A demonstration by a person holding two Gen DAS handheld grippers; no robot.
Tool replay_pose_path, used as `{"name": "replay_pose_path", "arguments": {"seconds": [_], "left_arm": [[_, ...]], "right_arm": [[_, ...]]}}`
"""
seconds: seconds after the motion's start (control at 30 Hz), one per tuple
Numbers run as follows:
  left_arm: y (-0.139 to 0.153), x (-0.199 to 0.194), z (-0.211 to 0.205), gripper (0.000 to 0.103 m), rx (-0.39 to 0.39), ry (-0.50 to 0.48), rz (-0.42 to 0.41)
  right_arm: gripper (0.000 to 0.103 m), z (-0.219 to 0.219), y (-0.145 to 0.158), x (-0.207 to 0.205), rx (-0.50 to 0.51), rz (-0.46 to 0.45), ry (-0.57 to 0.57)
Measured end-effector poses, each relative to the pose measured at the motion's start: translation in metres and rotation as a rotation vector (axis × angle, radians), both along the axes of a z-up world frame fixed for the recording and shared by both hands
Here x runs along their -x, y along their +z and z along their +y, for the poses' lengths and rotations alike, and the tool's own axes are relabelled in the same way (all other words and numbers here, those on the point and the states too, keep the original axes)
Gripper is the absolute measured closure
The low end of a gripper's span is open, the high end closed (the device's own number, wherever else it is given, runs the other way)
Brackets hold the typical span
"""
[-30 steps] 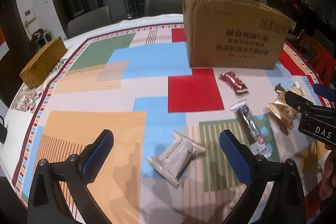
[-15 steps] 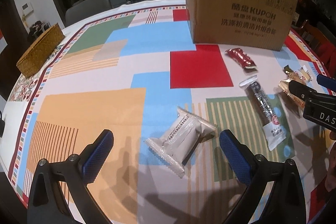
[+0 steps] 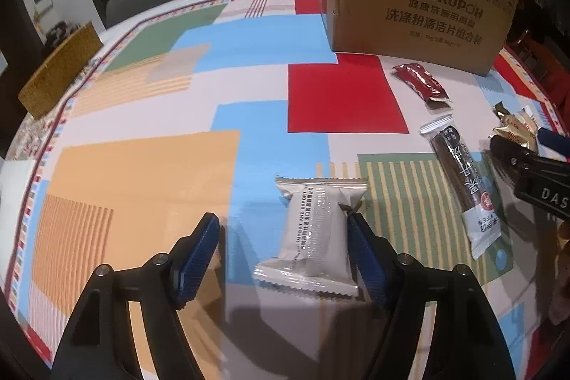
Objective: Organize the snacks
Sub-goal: 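Close the left gripper on the white biscuit packet while the right gripper grasps the gold biscuit bag, then lift the white packet and gold bag and carry both over the box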
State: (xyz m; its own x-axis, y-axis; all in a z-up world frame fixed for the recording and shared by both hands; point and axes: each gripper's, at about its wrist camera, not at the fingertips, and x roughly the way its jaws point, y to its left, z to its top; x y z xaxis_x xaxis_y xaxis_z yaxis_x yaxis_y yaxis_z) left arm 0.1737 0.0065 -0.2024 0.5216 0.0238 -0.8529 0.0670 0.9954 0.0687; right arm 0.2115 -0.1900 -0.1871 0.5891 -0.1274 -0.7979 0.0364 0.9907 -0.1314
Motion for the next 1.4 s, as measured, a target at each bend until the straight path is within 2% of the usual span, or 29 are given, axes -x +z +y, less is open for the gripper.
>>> {"name": "replay_pose_path", "arguments": {"seconds": [0.07,0.17,0.23,0.3,0.4,0.57,0.7,1.4], "left_arm": [[0.000,0.000,-0.003,0.032,-0.007,-0.008,-0.006],[0.001,0.000,-0.006,0.041,0.001,-0.021,-0.006],[0.001,0.000,-0.009,0.048,0.004,-0.028,-0.008],[0.002,0.000,-0.011,0.061,0.008,-0.036,-0.008],[0.003,0.000,-0.014,0.069,0.004,-0.045,-0.009],[0.003,0.001,-0.015,0.070,0.005,-0.049,-0.011],[0.004,0.002,-0.014,0.070,0.009,-0.047,-0.013],[0.036,-0.002,-0.010,0.071,0.023,-0.031,-0.090]], "right_arm": [[0.010,-0.001,-0.002,-0.001,-0.013,0.006,-0.002],[0.011,-0.003,-0.003,-0.001,-0.039,0.011,-0.008],[0.016,-0.005,-0.004,-0.001,-0.054,0.010,-0.007],[0.028,-0.006,-0.005,-0.002,-0.066,0.018,-0.002],[0.034,-0.008,-0.007,-0.001,-0.080,0.023,-0.003],[0.046,-0.007,-0.007,0.001,-0.088,0.028,0.009],[0.051,-0.002,-0.006,0.002,-0.093,0.024,0.030],[0.053,0.000,0.033,0.006,-0.088,-0.064,0.051]]}}
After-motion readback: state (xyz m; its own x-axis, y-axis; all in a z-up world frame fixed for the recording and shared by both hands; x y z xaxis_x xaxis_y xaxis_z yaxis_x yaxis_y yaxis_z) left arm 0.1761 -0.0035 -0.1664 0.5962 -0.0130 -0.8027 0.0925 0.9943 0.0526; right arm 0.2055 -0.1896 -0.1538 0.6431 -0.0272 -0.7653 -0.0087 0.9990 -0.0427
